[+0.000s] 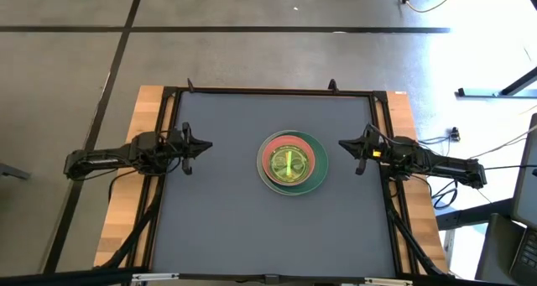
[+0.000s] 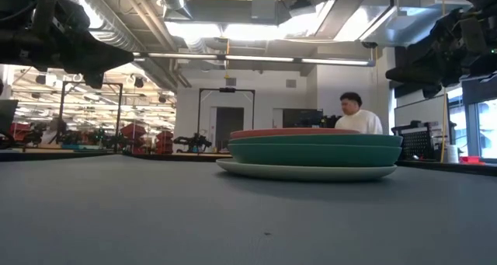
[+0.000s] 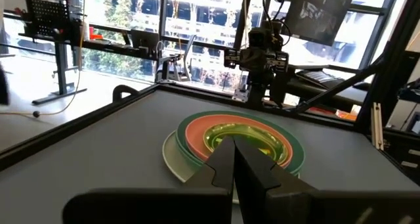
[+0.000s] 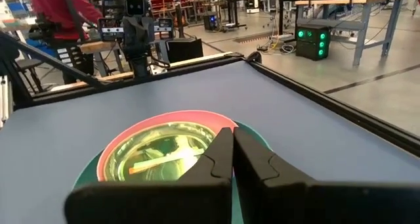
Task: Stack plastic plates
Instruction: Return to Home Position
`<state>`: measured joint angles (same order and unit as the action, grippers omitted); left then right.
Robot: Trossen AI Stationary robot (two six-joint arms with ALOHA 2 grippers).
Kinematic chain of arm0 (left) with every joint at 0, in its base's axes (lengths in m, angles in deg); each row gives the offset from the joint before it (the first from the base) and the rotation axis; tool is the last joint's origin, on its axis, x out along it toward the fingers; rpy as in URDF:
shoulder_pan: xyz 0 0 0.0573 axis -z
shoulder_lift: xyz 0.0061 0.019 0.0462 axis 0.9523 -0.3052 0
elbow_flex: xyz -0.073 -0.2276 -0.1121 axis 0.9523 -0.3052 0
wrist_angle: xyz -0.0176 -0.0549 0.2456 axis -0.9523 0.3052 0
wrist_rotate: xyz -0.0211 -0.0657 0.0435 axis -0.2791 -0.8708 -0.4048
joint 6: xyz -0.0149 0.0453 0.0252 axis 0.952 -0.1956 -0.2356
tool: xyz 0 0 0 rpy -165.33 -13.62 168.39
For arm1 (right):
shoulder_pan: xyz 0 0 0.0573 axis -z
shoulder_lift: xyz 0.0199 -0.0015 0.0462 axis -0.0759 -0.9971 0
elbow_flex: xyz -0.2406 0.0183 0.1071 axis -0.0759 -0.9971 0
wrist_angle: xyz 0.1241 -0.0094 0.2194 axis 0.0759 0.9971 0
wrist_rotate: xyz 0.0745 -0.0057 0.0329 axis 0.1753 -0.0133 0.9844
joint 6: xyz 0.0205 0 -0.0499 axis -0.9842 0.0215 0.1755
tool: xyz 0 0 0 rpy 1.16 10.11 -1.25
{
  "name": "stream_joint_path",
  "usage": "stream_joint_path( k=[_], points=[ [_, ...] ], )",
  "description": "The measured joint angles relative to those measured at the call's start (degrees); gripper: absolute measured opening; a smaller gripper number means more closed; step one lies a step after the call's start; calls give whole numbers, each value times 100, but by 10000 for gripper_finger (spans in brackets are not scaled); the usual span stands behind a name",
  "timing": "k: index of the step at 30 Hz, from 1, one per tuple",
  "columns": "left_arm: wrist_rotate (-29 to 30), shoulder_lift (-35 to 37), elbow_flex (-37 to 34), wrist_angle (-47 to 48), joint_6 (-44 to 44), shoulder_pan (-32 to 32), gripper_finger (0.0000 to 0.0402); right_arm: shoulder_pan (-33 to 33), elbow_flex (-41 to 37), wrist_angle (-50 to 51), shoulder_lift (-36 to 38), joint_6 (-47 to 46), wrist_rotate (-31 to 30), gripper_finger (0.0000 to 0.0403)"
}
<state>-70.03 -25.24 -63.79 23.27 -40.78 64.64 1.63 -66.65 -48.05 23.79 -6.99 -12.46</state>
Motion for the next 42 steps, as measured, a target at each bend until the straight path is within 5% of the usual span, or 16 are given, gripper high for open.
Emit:
stream_joint_path(
  k=[7,42],
  points=[
    [0,0,0,-4,0,0,0,4,-307,-847,-3,173,939,3],
    [0,-2,-4,-8,2,0,0,4,-354,-955,-201,192,900,3]
  ],
)
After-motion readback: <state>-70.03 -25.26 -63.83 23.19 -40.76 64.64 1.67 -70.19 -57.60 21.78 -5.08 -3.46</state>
